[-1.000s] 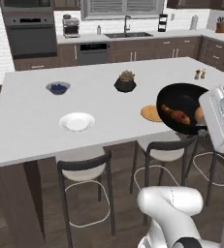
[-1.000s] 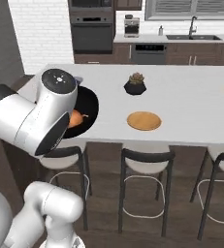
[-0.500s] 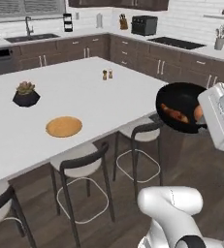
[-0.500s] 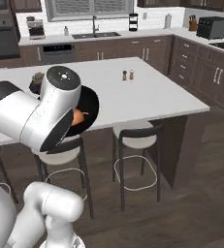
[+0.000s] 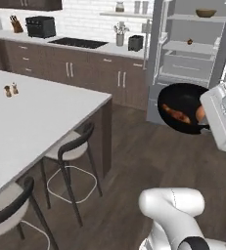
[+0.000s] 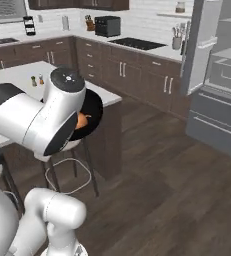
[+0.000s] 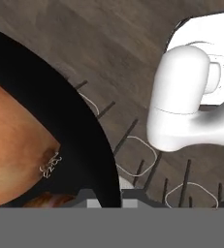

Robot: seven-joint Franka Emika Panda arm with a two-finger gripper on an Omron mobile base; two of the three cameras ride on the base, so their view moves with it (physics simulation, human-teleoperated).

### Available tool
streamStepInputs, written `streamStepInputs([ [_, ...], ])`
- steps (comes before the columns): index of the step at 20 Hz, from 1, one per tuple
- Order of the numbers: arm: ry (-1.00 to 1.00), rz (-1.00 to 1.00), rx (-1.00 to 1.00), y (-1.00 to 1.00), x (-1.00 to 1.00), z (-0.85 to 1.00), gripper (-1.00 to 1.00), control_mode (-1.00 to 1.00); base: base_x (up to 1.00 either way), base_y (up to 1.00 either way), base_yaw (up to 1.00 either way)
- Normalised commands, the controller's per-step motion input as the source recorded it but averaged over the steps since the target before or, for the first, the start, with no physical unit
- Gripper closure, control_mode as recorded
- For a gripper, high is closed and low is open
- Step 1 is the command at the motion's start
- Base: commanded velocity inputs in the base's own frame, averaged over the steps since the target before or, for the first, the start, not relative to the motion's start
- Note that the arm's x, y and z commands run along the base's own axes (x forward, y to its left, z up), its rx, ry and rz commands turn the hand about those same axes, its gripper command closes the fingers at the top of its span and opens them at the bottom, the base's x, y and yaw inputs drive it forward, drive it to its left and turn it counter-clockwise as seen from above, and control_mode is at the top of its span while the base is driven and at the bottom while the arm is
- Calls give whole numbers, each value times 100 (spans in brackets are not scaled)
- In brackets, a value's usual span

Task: Pick the chicken drumstick and onion from their plates and place them in the bowl. Then put the bowl in the fridge.

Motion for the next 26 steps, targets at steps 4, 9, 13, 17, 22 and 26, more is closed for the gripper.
streamStepInputs([
  [4, 0, 0, 0, 0, 0, 0, 100, 100, 87, 23, -63],
  [9, 0, 0, 0, 0, 0, 0, 100, 100, 100, 55, -53],
  [13, 0, 0, 0, 0, 0, 0, 100, 100, 93, -22, -53],
  [17, 0, 0, 0, 0, 0, 0, 100, 100, 96, -33, -48],
  [22, 0, 0, 0, 0, 0, 0, 100, 100, 100, 20, -29],
  [26, 0, 0, 0, 0, 0, 0, 100, 100, 100, -53, 0],
])
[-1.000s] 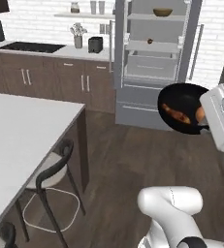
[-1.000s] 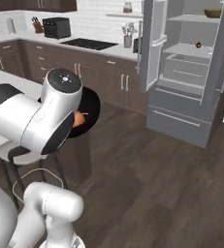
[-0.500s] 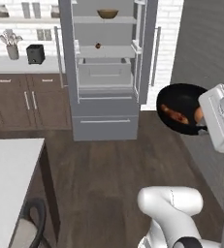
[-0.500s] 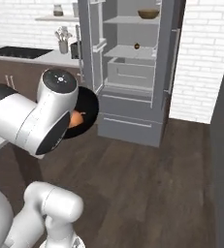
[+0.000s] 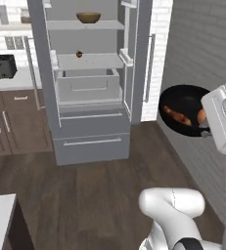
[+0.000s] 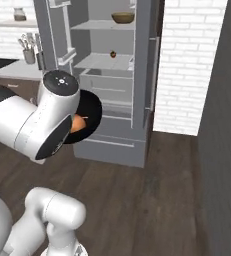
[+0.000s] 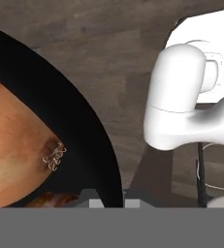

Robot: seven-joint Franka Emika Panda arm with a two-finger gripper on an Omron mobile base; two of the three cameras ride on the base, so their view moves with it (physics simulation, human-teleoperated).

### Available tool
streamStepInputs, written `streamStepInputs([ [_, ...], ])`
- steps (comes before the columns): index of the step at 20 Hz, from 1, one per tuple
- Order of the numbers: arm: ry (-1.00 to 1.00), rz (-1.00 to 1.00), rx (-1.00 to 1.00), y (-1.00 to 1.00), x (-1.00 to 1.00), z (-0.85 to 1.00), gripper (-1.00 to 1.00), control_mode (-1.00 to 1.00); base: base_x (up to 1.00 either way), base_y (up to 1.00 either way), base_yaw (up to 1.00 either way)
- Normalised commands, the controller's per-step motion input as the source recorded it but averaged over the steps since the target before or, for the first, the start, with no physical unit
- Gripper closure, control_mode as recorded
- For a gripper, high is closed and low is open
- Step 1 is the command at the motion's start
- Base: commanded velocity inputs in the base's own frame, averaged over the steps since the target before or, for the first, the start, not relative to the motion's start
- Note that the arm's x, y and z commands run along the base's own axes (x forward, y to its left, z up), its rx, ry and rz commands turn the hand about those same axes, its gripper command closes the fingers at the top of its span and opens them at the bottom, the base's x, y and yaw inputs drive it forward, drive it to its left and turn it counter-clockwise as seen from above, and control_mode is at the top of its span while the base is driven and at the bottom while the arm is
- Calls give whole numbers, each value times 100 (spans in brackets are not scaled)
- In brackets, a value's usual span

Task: Pick the chicken drumstick and onion from their plates and place them in the bowl. Then put the bowl in the fridge.

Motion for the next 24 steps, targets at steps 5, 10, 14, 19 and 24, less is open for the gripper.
streamStepInputs([
  [5, 0, 0, 0, 0, 0, 0, 100, 100, 100, -7, 0],
  [10, 0, 0, 0, 0, 0, 0, 100, 100, 100, 18, 4],
  [14, 0, 0, 0, 0, 0, 0, 100, 100, 100, 47, 4],
  [19, 0, 0, 0, 0, 0, 0, 100, 100, 100, 85, 1],
  [24, 0, 0, 0, 0, 0, 0, 100, 100, 89, 27, 0],
])
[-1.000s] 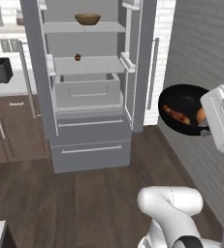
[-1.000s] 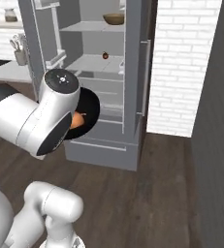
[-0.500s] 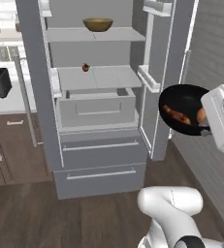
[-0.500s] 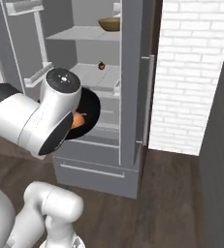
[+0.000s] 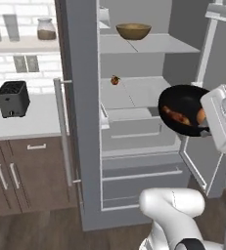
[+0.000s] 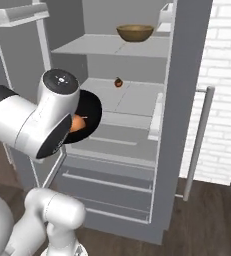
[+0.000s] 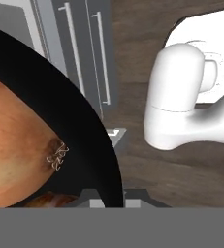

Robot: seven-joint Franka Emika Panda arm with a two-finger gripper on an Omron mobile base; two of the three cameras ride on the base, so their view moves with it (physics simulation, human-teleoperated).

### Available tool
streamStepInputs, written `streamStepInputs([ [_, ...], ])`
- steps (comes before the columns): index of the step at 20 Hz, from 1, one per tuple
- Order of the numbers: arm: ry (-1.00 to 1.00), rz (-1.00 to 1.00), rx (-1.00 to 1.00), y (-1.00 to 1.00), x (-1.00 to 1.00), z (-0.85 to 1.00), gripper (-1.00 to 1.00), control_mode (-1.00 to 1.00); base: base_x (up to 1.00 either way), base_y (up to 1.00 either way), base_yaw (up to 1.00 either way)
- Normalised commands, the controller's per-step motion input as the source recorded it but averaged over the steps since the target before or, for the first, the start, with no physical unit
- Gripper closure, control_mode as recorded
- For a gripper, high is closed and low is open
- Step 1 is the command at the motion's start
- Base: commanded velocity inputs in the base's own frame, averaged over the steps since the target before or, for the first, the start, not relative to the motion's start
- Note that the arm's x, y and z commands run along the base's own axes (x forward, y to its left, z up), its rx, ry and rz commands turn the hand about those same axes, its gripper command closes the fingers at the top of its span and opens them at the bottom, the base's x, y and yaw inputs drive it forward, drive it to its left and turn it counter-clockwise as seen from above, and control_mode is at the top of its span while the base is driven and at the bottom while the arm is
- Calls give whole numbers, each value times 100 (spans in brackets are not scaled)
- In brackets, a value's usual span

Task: Pick the chicken drumstick and onion from their plates and place them in the bowl. Then put the bowl in the fridge.

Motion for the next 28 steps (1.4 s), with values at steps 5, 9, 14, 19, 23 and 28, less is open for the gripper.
streamStepInputs([
  [5, 0, 0, 0, 0, 0, 0, 100, 100, 81, -1, -3],
  [9, 0, 0, 0, 0, 0, 0, 100, 100, 59, 0, -2],
  [14, 0, 0, 0, 0, 0, 0, 100, 100, 34, 0, -1],
  [19, 0, 0, 0, 0, 0, 0, 100, 100, 44, 0, -3],
  [23, 0, 0, 0, 0, 0, 0, 100, 100, 66, 0, -2],
  [28, 0, 0, 0, 0, 2, -16, 100, -100, 12, 0, 0],
])
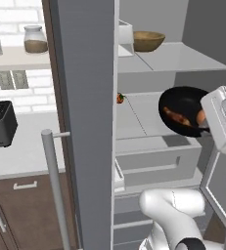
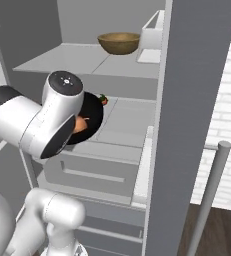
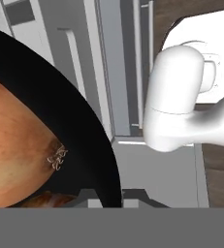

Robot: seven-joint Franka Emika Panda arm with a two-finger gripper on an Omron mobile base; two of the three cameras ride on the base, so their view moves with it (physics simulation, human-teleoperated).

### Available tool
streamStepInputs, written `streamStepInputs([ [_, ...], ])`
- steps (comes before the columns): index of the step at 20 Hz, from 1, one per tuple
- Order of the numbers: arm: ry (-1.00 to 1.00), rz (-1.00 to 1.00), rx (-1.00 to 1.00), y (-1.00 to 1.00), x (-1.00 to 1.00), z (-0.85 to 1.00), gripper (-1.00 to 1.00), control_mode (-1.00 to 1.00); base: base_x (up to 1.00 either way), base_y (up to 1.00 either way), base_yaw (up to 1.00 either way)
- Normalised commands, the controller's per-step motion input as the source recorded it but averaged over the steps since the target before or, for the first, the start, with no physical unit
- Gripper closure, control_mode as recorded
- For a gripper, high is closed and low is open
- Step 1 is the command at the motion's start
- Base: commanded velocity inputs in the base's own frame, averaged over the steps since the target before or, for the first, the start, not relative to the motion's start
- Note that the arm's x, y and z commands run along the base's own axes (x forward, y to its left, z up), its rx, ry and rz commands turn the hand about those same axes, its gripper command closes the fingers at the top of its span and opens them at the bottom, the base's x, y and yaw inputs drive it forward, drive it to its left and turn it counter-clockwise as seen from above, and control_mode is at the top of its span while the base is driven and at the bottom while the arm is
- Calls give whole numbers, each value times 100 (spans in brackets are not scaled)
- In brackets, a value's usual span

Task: Pick the chicken drumstick and onion from their plates and place them in the bowl. Then put the bowl in the fridge.

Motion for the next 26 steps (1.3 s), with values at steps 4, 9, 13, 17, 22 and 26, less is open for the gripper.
streamStepInputs([
  [4, 0, 0, 0, 0, 79, -63, 100, -100, 0, 0, 0],
  [9, 0, 0, 0, 0, 97, -43, 100, -100, 0, 0, 0],
  [13, 3, 0, 0, 0, 90, -29, 100, -100, 0, 0, 0],
  [17, 2, 0, 0, 0, 76, -50, 100, -100, 0, 0, 0],
  [22, 0, 1, 0, 0, 61, -50, 100, -100, 0, 0, 0],
  [26, 0, 3, 0, 0, 27, -54, 100, -100, 0, 0, 0],
])
